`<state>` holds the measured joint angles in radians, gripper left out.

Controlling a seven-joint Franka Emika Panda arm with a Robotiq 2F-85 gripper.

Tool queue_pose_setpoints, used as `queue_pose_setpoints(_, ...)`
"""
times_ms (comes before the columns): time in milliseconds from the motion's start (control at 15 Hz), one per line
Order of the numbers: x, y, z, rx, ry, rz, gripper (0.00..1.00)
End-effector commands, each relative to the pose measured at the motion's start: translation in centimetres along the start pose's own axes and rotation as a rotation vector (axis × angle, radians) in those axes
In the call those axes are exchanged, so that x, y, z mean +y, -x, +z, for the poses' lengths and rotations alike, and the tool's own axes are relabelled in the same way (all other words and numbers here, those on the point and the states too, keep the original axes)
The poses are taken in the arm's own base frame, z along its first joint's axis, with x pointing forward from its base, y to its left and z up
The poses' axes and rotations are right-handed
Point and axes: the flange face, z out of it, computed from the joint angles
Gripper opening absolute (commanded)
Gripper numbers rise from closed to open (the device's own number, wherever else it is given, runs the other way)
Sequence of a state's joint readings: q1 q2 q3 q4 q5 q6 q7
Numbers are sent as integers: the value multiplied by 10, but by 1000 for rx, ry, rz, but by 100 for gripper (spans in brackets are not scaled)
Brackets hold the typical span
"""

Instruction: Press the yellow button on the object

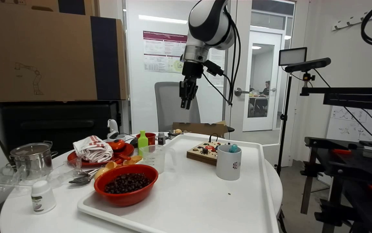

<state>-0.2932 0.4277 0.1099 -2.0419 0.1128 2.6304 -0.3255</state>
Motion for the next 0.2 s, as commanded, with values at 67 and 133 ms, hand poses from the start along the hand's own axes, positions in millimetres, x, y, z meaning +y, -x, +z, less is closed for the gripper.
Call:
queue_pose_setpoints(67,-1,2,-4,5,2,-5,51)
queue_pose_setpoints(133,-1,2,-4,6,2,-5,51)
